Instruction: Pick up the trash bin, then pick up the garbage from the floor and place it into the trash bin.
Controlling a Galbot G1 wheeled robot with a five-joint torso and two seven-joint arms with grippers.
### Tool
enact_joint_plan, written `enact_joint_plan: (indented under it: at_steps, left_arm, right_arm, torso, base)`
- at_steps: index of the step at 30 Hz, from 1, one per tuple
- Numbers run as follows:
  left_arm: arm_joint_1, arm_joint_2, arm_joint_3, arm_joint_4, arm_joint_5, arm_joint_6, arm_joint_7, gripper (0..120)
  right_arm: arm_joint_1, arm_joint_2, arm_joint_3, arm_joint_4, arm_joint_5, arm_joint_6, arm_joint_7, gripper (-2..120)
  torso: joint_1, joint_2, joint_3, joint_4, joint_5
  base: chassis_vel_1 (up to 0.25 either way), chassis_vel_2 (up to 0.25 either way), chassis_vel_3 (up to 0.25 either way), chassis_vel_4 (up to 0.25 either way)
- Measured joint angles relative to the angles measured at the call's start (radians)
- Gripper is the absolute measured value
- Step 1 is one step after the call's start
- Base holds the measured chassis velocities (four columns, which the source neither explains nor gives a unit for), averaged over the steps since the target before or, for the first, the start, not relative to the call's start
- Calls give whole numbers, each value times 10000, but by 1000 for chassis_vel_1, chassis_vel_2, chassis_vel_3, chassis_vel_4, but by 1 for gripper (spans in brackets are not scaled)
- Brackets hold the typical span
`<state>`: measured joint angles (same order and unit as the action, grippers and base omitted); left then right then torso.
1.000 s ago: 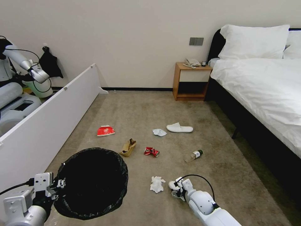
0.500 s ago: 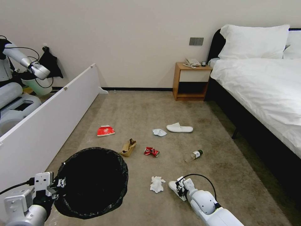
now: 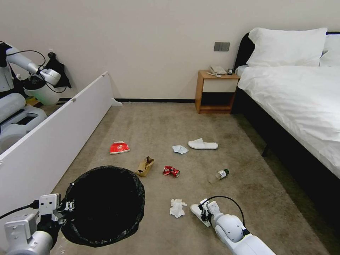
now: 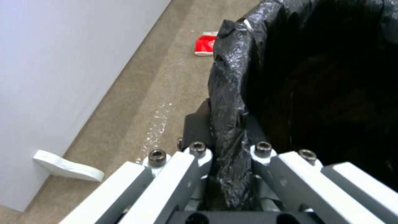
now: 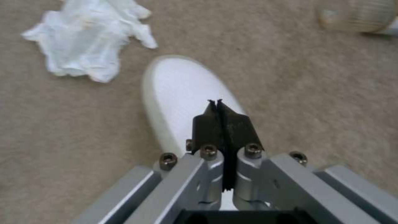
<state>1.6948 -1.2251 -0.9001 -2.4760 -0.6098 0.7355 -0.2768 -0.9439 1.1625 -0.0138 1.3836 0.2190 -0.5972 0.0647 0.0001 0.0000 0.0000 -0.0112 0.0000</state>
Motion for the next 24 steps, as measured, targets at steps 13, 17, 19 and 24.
enact_joint_plan:
  at_steps: [13,17,19,24]
  left_arm:
    - [-11,-9,15,-21,-3,0,0,4]
    - [-17,9,26,-21,0,0,0,4]
    - [-10,19,26,-21,0,0,0,4]
    - [-5,7,46,-21,4,0,-3,4]
  right_arm:
    - [-67,-305,54,368,343,-78,-114,45]
    - [-104,-335,100,422,363,250,-361,63]
    - [-114,-356,105,440,377,407,-495,68]
    - [-98,-395,44,478,380,532,-733,85]
  torso:
    - [0,0,0,0,-1]
    - [0,0,0,0,0]
    - [0,0,0,0,0]
    - [0,0,0,-1,0]
  base:
    - [0,0,0,0]
    - [0,0,0,0]
    - [0,0,0,0]
    - [0,0,0,0]
